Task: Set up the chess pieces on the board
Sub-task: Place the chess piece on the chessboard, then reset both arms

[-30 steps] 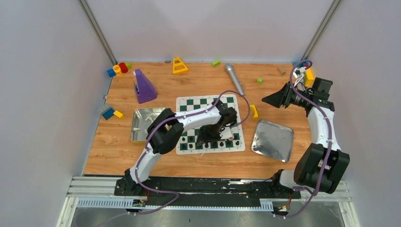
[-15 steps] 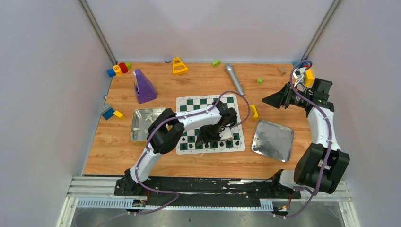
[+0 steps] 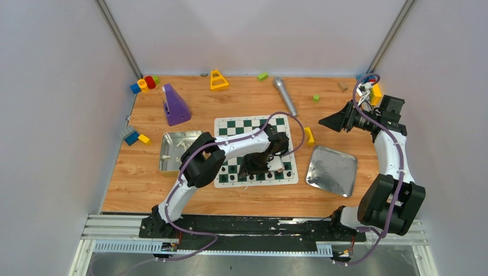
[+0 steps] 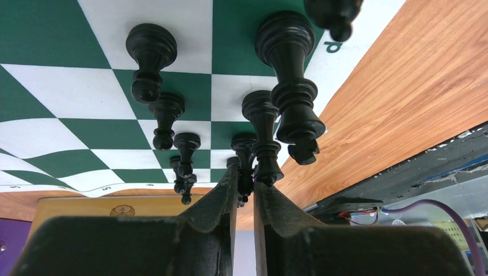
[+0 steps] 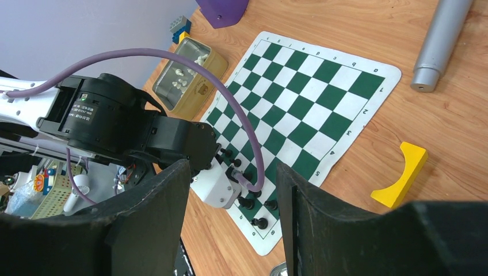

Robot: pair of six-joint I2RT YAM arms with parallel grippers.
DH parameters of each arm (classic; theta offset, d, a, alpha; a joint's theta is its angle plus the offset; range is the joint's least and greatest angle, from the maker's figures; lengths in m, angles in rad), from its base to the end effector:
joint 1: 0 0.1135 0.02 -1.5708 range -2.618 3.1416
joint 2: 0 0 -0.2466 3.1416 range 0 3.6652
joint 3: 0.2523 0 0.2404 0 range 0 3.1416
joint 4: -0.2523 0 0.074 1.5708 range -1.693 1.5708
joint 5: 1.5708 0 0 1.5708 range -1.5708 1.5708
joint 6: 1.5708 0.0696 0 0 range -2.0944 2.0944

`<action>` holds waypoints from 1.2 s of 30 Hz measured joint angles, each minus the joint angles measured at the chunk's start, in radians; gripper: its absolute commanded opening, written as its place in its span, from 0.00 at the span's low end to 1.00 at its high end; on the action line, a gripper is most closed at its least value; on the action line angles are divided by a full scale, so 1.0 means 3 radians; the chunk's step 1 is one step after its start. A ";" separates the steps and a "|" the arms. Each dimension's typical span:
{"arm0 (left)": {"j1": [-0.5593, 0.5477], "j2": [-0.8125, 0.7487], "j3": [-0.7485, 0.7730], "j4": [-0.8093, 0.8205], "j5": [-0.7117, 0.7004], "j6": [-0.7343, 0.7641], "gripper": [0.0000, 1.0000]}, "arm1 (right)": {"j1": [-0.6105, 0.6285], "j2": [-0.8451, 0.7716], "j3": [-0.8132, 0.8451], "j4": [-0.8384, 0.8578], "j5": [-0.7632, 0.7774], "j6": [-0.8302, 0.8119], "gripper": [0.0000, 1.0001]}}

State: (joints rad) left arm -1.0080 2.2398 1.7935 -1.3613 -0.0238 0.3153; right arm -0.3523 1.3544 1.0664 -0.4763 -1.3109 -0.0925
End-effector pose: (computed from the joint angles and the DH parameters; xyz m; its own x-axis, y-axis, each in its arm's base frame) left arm 0.2016 -0.3164 0.1210 -0.2300 0.9456 0.2302 0.9675 0.2477 -0.0508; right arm 0.2800 -0.0313 0.2822 -0.5945 0.1933 -0.7806 -0.6237 0.5019 0.5993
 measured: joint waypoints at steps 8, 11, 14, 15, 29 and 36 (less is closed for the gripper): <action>-0.0001 0.0004 0.0052 0.0001 -0.0014 -0.0011 0.31 | 0.0000 0.0000 0.0000 0.0000 -0.0001 0.0000 0.57; -0.0001 0.0004 0.0086 0.0001 -0.0017 -0.0014 0.34 | 0.0000 0.0000 -0.0001 0.0000 -0.0003 0.0001 0.57; -0.0001 0.0004 0.0113 0.0003 -0.0024 -0.0023 0.38 | -0.0001 0.0000 -0.0003 0.0000 -0.0003 0.0000 0.57; -0.0001 0.0004 0.0116 0.0003 -0.0027 -0.0025 0.40 | -0.0001 0.0000 -0.0003 0.0000 -0.0003 0.0001 0.57; 0.0003 -0.0380 0.0116 0.0042 -0.0075 -0.0047 0.57 | -0.0009 0.0000 -0.0004 0.0000 0.0006 0.0001 0.58; 0.0178 -0.0984 0.0114 0.0117 0.0005 -0.0047 0.66 | -0.0017 -0.0001 -0.0003 -0.0003 0.0109 0.0000 0.61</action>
State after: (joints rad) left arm -0.9546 1.9446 1.8278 -1.3262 -0.0223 0.3012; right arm -0.3573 1.3540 1.0657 -0.4770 -1.2781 -0.0925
